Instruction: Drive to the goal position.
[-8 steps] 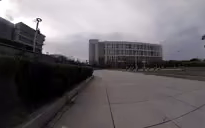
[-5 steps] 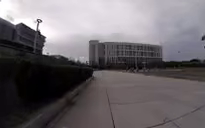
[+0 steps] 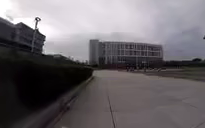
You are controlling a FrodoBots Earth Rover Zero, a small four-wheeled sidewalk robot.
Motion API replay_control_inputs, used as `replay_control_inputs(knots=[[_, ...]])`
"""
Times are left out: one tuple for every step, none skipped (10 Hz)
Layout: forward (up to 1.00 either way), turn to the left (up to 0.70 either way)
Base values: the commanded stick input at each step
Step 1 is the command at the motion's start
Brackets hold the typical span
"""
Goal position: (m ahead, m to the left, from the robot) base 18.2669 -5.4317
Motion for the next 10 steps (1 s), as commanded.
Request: replay_control_inputs(knots=[[0.7,0.0],[0.7,0.0],[0.7,0.0],[0.7,0.0],[0.7,0.0],[0.7,0.0],[0.7,0.0],[0.7,0.0],[0.7,0.0],[0.7,0.0]])
